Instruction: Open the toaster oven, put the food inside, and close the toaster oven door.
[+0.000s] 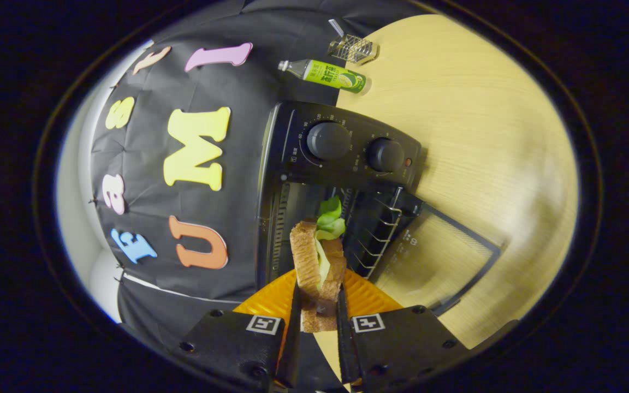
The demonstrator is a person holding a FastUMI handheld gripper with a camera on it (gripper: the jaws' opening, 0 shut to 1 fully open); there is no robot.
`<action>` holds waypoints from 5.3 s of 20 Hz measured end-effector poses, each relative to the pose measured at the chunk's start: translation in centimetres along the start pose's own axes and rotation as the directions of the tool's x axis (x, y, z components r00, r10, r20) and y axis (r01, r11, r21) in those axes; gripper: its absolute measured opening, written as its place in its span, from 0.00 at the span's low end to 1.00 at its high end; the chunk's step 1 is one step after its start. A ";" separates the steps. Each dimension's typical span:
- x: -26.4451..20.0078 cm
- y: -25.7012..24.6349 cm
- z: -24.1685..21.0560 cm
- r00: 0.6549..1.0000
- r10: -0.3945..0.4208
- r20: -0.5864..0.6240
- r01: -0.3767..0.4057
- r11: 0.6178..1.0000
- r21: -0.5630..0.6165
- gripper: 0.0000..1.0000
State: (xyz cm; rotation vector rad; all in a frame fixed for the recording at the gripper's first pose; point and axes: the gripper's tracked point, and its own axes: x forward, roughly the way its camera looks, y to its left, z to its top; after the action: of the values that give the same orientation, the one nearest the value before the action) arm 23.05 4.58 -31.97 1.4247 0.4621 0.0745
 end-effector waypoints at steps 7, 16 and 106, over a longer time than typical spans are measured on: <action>6.0 -0.8 -0.1 0.991 0.044 0.125 -0.054 0.995 0.078 0.34; 10.3 -1.0 -2.1 0.996 -0.042 0.077 0.050 0.993 -0.106 0.47; -6.4 -9.0 -7.7 0.835 -0.537 0.119 0.303 0.269 -0.914 0.85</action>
State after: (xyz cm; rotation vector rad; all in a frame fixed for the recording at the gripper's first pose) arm 12.54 8.28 -39.56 0.1116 0.8198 0.0326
